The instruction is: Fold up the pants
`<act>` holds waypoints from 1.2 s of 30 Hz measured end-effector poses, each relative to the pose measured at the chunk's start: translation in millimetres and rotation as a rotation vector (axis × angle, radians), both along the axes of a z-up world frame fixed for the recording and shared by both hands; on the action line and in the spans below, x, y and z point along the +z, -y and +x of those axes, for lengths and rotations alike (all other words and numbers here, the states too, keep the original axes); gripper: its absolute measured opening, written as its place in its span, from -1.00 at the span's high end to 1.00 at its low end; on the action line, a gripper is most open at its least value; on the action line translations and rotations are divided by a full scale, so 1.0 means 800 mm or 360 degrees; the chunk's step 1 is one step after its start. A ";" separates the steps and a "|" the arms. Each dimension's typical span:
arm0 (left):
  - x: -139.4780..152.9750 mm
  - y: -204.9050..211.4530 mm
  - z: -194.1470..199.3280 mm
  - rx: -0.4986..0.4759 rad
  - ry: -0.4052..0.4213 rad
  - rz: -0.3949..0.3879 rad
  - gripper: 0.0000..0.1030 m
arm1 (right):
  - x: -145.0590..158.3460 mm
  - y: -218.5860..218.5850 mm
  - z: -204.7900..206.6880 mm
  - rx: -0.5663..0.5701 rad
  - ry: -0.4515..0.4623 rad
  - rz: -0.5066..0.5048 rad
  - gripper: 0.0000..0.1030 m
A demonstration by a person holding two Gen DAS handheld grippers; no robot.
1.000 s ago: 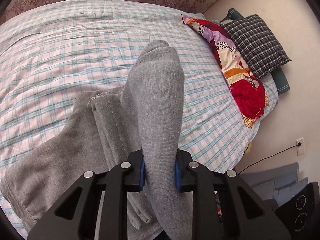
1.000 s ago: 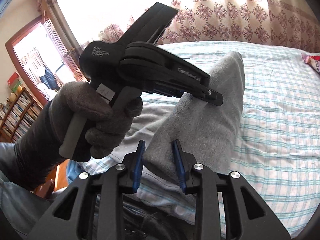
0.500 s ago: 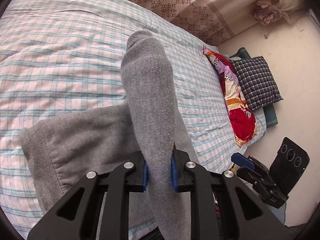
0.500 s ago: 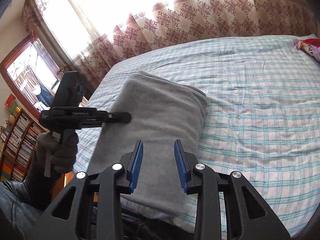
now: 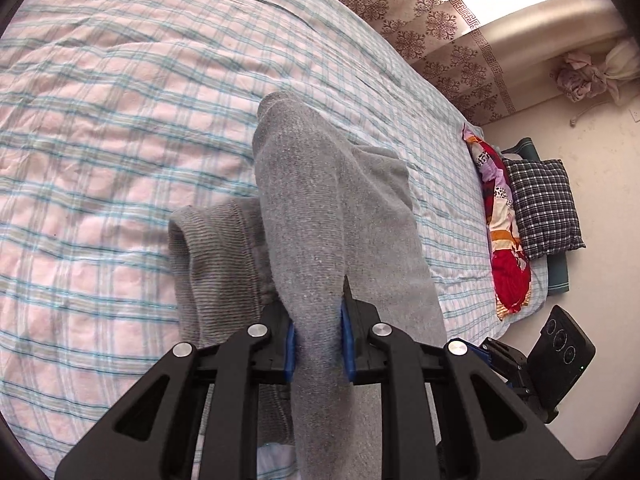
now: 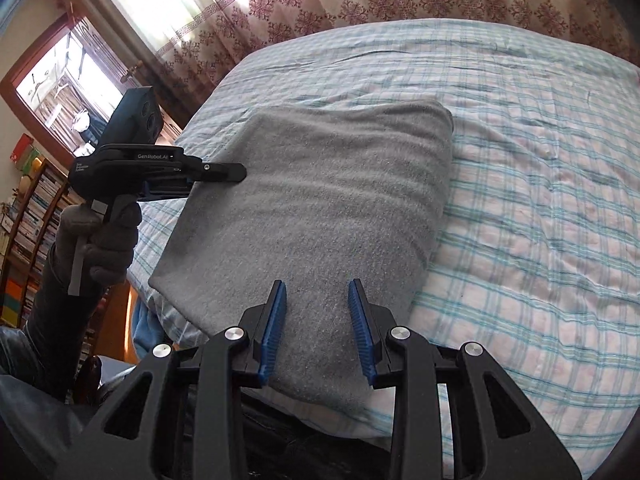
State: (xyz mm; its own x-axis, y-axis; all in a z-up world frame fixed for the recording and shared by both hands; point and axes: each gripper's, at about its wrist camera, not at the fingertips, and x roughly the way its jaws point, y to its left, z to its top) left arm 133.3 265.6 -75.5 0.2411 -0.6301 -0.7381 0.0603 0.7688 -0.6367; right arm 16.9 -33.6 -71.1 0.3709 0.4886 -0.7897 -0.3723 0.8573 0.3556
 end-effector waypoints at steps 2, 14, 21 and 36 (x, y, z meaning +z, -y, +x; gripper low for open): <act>-0.005 -0.009 0.000 0.0012 -0.0010 0.0008 0.66 | -0.002 -0.009 -0.002 0.0032 -0.0005 -0.0006 0.37; -0.029 -0.020 0.006 0.0049 -0.0060 0.0105 0.51 | -0.027 -0.032 0.002 0.0132 -0.0084 0.0016 0.20; -0.010 -0.018 -0.005 0.0069 0.0031 0.0335 0.20 | -0.004 -0.010 -0.001 0.0121 -0.0009 0.0070 0.21; 0.030 0.066 -0.072 -0.0218 0.0203 0.0396 0.13 | -0.019 0.030 -0.029 0.0069 -0.0057 -0.0068 0.21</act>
State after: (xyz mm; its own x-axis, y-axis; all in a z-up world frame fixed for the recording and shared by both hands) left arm 75.4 212.5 -51.1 0.2671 -0.4667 -0.8431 0.2412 0.8795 -0.4104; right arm -6.1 -57.7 -86.3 0.3211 0.4692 -0.8226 -0.3968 0.8554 0.3330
